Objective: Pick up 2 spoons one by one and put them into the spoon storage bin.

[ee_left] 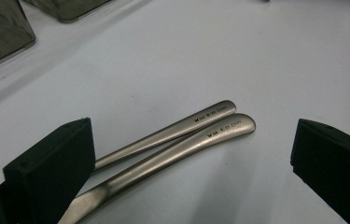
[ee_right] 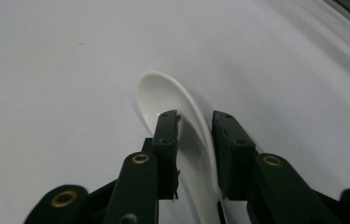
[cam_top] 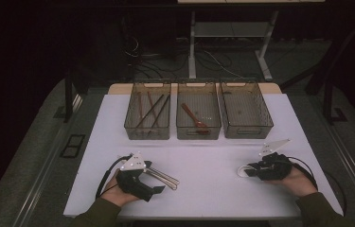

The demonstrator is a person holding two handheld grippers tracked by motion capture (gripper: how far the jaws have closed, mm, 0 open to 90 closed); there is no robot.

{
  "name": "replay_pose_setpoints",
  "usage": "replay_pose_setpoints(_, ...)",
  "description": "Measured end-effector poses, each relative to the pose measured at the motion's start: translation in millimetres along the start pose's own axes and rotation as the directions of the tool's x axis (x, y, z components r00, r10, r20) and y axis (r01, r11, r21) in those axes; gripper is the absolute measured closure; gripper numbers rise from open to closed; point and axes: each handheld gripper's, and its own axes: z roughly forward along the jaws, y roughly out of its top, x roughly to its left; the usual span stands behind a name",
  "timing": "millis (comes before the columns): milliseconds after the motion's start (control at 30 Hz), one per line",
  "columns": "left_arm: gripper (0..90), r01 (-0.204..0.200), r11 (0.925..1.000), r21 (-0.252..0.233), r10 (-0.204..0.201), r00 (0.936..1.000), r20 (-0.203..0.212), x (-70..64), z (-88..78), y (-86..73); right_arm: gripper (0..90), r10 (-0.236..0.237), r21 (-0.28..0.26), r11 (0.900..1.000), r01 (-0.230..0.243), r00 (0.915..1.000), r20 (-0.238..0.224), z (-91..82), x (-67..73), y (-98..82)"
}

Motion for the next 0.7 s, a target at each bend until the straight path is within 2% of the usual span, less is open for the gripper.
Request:
replay_pose_setpoints(333, 0.0, 0.001, 1.0, 0.0, -0.001, 1.0, 0.001, 0.0, 0.0, 0.1, 80.2, -0.006, 0.005, 1.0, 0.006, 0.9998, -0.017, -3.4, -0.2, 0.7)
replay_pose_setpoints(567, 0.0, -0.002, 1.0, -0.001, 0.002, 1.0, 0.0, 0.1, -0.5, 0.3, 81.7, -0.008, -0.002, 1.0, 0.008, 0.9996, -0.026, -3.4, -0.3, 1.5)
replay_pose_setpoints(700, 0.0, 0.0, 1.0, -0.006, 0.0, 1.0, 0.001, 0.3, -0.6, 0.3, 82.3, -0.017, -0.006, 1.0, 0.017, 0.9998, -0.01, -3.4, 0.9, 2.6)
